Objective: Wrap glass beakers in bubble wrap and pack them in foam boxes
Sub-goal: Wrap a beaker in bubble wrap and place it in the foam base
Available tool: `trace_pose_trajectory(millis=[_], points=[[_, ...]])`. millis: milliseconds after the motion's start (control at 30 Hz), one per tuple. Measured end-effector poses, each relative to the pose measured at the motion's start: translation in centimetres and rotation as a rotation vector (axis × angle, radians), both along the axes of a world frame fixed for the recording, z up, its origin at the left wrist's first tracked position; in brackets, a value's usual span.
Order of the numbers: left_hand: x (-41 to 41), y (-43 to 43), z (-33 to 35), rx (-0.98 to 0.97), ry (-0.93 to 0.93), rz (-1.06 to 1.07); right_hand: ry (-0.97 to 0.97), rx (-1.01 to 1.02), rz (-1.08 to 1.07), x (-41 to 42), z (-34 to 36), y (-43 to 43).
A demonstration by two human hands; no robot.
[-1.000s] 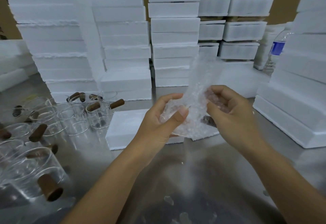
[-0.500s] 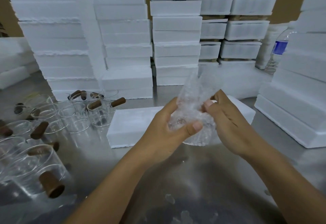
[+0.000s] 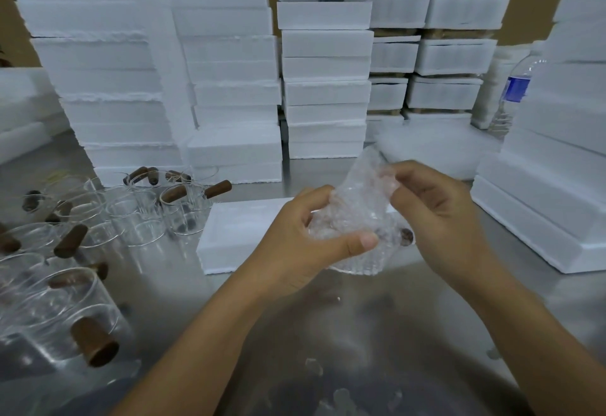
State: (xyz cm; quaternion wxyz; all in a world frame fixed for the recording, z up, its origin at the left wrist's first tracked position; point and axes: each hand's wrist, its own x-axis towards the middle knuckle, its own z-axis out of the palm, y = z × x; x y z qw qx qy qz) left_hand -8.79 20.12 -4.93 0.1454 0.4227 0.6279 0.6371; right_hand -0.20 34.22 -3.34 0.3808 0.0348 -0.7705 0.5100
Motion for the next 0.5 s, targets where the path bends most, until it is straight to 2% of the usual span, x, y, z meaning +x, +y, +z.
trace_pose_trajectory(millis=[100,233,500], points=[[0.01,0.10,-0.06,-0.045,0.039,0.061,-0.005,0.162,-0.046,-0.19,-0.45,-0.41],[0.10,0.06,0.16,-0.002,0.069,0.087,-0.033,0.198,-0.060,-0.30,-0.81,-0.52],[0.80,0.17,0.48,-0.026,0.298,0.151,-0.117,0.339,-0.139,-0.12,-0.78,-0.71]])
